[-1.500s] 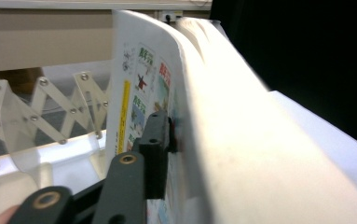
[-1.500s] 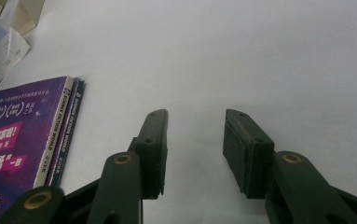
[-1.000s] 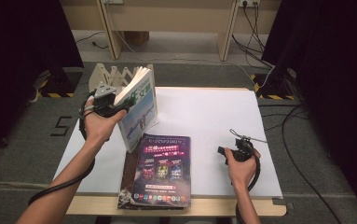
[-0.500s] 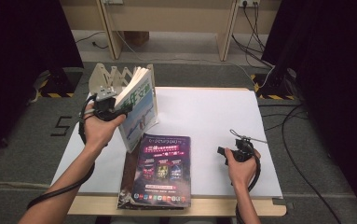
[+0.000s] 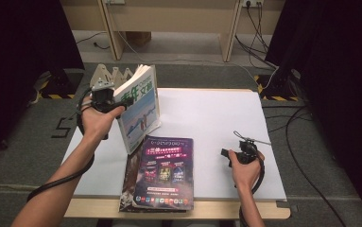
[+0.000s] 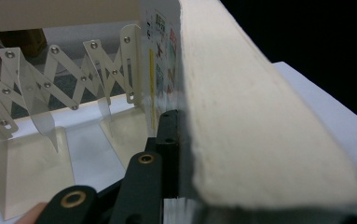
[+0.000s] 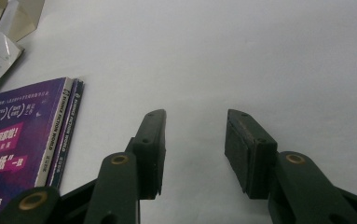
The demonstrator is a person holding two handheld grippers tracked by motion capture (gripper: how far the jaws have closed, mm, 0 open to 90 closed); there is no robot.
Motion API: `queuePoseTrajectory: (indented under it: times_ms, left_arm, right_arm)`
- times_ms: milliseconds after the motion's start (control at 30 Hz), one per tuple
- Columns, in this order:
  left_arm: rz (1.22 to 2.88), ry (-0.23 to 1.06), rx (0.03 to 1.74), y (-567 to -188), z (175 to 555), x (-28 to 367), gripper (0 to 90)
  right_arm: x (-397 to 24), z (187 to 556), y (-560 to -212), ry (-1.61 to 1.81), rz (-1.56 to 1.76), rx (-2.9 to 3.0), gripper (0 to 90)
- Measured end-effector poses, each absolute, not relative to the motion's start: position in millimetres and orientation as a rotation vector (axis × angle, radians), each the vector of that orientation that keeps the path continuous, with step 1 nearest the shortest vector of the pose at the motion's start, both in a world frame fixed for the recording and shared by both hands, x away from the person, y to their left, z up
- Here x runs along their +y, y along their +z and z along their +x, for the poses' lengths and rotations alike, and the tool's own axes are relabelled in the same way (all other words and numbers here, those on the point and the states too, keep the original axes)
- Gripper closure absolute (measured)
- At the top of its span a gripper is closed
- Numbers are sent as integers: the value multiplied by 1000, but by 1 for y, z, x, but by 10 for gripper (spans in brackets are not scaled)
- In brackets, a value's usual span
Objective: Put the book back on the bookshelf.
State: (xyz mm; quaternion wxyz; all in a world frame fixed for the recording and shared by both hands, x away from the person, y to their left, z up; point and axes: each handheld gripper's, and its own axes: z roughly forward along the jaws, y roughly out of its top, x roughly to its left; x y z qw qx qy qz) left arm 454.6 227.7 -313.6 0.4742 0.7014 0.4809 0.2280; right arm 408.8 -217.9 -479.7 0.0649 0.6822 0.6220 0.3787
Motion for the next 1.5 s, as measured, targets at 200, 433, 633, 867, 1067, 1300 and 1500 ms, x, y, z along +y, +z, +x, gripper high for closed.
queuePoseTrajectory:
  times_ms: [200,433,633,867,1067,1300,1500]
  left_arm:
    - [1676,581,1189,-308,454,235,733]
    - [1669,626,1187,-299,465,236,734]
    - [1631,635,1204,-292,482,229,734]
    - [1632,632,1202,-294,498,215,733]
    - [1633,621,1216,-300,509,207,734]
    - [1637,666,1210,-300,519,206,733]
    - [1628,691,1204,-300,526,204,733]
  right_arm:
    - [-219,408,-478,1149,2053,1875,586]
    - [-218,409,-478,1151,2046,1876,586]
    - [-218,409,-479,1145,2046,1880,587]
    - [-217,410,-479,1153,2053,1879,587]
    - [-218,410,-480,1152,2048,1880,587]
    - [-217,410,-479,1152,2047,1880,588]
    - [-217,410,-480,1147,2054,1884,587]
